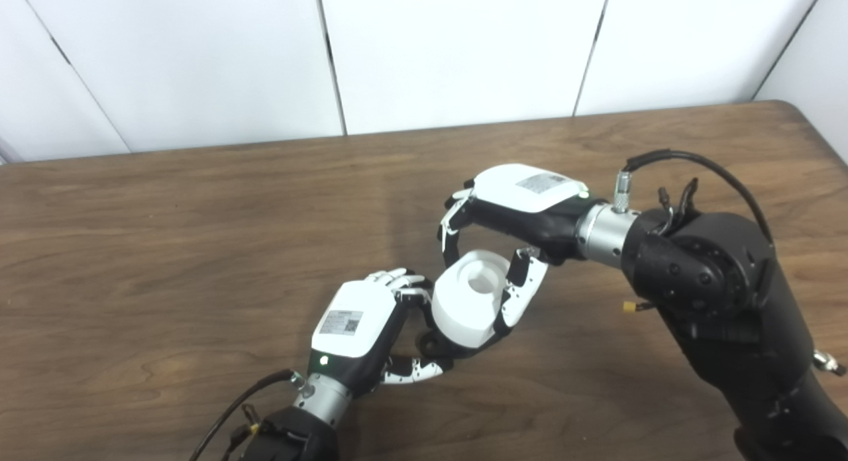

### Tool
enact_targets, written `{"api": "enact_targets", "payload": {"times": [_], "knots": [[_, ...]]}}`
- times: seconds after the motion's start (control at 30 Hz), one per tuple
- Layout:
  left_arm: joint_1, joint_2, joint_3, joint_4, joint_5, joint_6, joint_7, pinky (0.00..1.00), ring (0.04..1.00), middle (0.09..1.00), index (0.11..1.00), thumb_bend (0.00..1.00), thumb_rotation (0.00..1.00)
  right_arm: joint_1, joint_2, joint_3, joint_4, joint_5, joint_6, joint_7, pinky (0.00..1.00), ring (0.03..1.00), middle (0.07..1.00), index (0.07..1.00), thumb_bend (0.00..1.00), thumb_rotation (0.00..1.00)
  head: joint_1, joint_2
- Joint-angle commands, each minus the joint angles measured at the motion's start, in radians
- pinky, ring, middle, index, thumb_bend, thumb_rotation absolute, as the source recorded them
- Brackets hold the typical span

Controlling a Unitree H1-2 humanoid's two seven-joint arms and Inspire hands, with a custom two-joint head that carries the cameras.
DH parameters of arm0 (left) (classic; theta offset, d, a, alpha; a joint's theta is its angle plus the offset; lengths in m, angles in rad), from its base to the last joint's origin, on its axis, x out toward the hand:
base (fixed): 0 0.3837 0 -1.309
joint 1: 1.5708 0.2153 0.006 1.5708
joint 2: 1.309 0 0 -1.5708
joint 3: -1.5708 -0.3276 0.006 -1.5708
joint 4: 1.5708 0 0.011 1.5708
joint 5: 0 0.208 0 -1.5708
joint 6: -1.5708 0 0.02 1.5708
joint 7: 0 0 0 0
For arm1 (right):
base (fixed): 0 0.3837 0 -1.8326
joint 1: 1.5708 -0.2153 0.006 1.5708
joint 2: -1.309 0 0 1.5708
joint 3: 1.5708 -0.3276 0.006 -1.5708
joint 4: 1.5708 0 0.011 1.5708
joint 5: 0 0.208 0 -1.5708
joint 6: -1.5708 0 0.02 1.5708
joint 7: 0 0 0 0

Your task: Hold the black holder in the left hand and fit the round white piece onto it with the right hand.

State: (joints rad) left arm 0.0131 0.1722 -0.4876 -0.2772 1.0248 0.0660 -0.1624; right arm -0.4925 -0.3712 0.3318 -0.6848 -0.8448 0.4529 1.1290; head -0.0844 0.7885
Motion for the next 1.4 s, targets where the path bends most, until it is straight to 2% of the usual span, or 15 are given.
{"api": "enact_targets", "payload": {"times": [0.0,0.27,0.5,0.97,1.37], "knots": [[0.003,0.005,-0.017,0.021,0.030,0.006,-0.036,0.86,0.862,0.798,0.487,0.52,0.05,-0.025,-0.003,-0.006,-0.006,-0.005,-0.022,-0.035,0.99,0.911,0.779,0.484,0.52,0.14,-0.002,0.002],[0.001,0.002,-0.018,0.017,0.028,0.012,-0.045,0.86,0.866,0.801,0.487,0.52,0.05,-0.018,-0.003,0.001,0.015,-0.011,-0.043,-0.046,0.99,0.907,0.770,0.483,0.52,0.14,-0.004,0.001],[0.001,0.001,-0.020,0.012,0.031,0.016,-0.049,0.86,0.865,0.799,0.487,0.52,0.05,0.009,-0.006,0.001,0.026,-0.007,-0.064,-0.086,0.99,0.907,0.771,0.483,0.52,0.14,-0.002,0.001],[-0.002,0.001,-0.022,0.016,0.031,0.010,-0.039,0.86,0.865,0.800,0.487,0.52,0.05,0.022,-0.008,0.021,0.015,-0.015,-0.064,-0.072,1.00,0.921,0.804,0.483,0.52,0.14,-0.007,0.005],[-0.003,-0.003,-0.024,0.013,0.036,0.015,-0.041,0.86,0.864,0.798,0.487,0.52,0.05,0.026,-0.004,0.057,0.006,-0.024,-0.079,-0.063,1.00,0.912,0.778,0.483,0.52,0.14,-0.008,0.007]]}}
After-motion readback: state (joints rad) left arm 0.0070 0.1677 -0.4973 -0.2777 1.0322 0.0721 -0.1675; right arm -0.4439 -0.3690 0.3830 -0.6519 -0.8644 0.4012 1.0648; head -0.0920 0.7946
